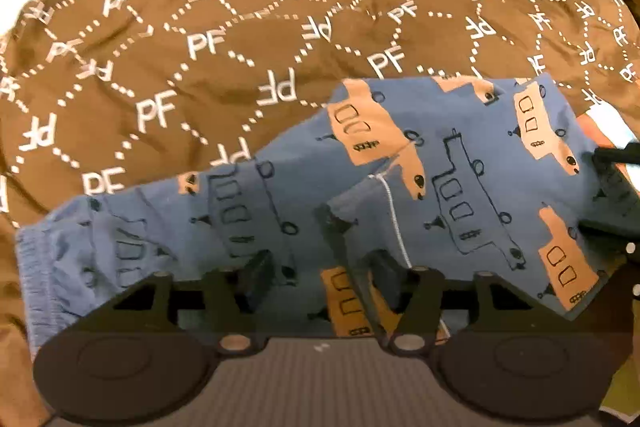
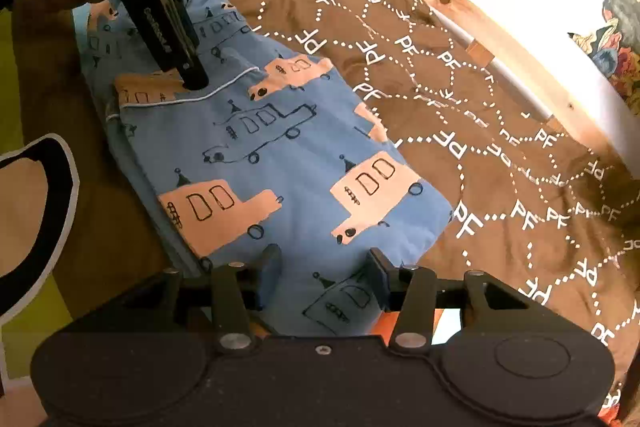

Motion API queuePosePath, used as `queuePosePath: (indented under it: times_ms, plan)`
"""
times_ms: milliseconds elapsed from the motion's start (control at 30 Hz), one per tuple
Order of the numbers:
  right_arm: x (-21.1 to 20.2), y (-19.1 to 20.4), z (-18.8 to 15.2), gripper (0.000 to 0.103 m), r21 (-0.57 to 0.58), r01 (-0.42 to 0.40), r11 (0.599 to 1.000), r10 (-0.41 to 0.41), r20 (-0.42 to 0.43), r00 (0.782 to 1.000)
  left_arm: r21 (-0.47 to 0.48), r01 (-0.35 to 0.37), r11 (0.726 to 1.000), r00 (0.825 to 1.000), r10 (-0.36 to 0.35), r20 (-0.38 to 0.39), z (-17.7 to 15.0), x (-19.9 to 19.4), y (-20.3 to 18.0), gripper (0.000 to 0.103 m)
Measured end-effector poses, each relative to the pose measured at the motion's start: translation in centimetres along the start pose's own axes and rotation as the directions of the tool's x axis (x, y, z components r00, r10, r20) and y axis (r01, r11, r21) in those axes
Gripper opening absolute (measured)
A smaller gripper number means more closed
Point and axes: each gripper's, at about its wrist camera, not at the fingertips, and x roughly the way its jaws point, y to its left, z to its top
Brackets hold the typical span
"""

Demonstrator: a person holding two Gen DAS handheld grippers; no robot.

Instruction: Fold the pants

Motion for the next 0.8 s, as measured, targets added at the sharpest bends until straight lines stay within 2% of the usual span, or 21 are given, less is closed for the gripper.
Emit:
queuePosePath:
  times_ms: [33,67,100,167,300,433,500,600,700,800]
  plan:
    - [-0.2,0.0,0.2,0.061,-0.002,-0.001,1.0,0.001,0.01,1.0,0.003,-0.003,1.0,1.0,0.003,0.019,-0.3,-0.7,0.2,0.071]
    - [-0.5,-0.1,0.5,0.075,-0.004,-0.006,1.0,0.006,0.027,1.0,0.005,-0.006,1.0,0.999,0.005,0.04,-0.6,-1.5,0.5,0.08]
    - [-0.9,-0.4,0.9,0.087,-0.009,-0.012,1.0,0.013,0.052,0.999,0.001,-0.013,1.0,0.997,0.013,0.075,-1.0,-2.5,1.0,0.085]
    - [-1.6,-0.7,1.7,0.097,-0.031,-0.02,0.999,0.023,0.097,0.995,-0.028,-0.037,0.999,0.985,0.042,0.166,-2.4,-4.6,2.2,0.099]
    - [-2.7,-1.5,3.7,0.102,-0.068,-0.105,0.992,0.115,0.165,0.98,-0.142,-0.106,0.984,0.942,0.145,0.302,-6.5,-8.6,4.9,0.103]
    - [-2.9,-1.2,5.9,0.102,-0.105,-0.205,0.973,0.222,0.183,0.958,-0.292,-0.162,0.943,0.913,0.255,0.319,-9.4,-10.3,7.5,0.103]
    - [-2.5,-0.6,7.4,0.102,-0.126,-0.236,0.964,0.256,0.177,0.95,-0.357,-0.121,0.926,0.915,0.244,0.322,-10.3,-10.3,8.7,0.1]
    - [-1.2,0.5,9.3,0.101,-0.11,-0.268,0.957,0.283,0.152,0.947,-0.437,-0.014,0.899,0.929,0.173,0.327,-10.7,-9.8,10.5,0.096]
    - [0.4,1.2,10.3,0.101,-0.04,-0.295,0.955,0.298,0.128,0.946,-0.485,0.094,0.869,0.92,0.111,0.377,-10.9,-9.2,12.2,0.093]
    - [1.1,1.8,10.3,0.1,0.015,-0.296,0.955,0.291,0.138,0.947,-0.491,0.161,0.856,0.913,0.059,0.403,-10.4,-8.4,13.3,0.076]
